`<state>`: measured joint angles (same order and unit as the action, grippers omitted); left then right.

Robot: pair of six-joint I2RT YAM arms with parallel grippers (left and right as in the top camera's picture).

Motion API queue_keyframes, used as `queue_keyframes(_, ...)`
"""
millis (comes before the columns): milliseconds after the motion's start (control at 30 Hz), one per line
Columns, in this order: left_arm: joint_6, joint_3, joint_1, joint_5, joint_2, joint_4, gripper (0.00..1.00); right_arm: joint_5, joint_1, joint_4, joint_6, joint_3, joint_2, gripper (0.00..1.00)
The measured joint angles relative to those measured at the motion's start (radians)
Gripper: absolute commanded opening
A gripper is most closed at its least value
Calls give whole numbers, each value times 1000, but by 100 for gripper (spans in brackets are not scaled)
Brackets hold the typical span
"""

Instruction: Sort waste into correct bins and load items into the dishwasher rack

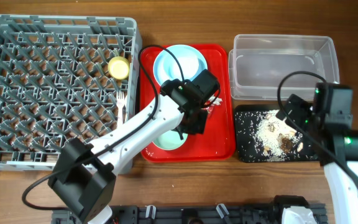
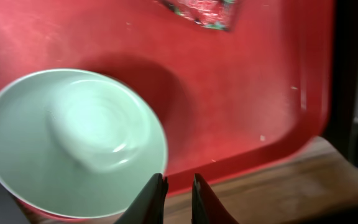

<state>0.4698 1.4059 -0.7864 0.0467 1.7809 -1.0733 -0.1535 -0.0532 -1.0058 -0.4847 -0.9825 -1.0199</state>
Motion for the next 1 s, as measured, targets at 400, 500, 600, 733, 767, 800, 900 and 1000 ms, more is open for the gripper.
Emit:
queue_keyframes(400, 31, -117, -16, -50, 10, 38, 17, 42, 0, 0, 1, 0, -245, 100)
queue_keyframes(500, 40, -124, -19, -50, 10, 38, 17, 42, 0, 0, 1, 0, -245, 100)
queue_keyframes(600, 45, -124, -30, -50, 10, 39, 16, 42, 0, 0, 1, 0, -245, 100)
queue_keyframes(733, 45, -124, -68, -50, 10, 58, 16, 42, 0, 1, 1, 0, -245, 100)
queue_keyframes(767, 45, -124, -78, -51, 10, 67, 17, 42, 0, 4, 1, 0, -245, 100)
queue_keyframes(800, 45, -125, -87, -55, 10, 74, 17, 42, 0, 14, 1, 0, -245, 100)
queue_keyframes(900, 46, -144, -93, -73, 10, 97, 17, 42, 0, 50, 1, 0, -245, 100)
queue_keyframes(1000, 46, -169, -93, -80, 10, 125, 17, 42, 0, 72, 0, 0, -245, 100)
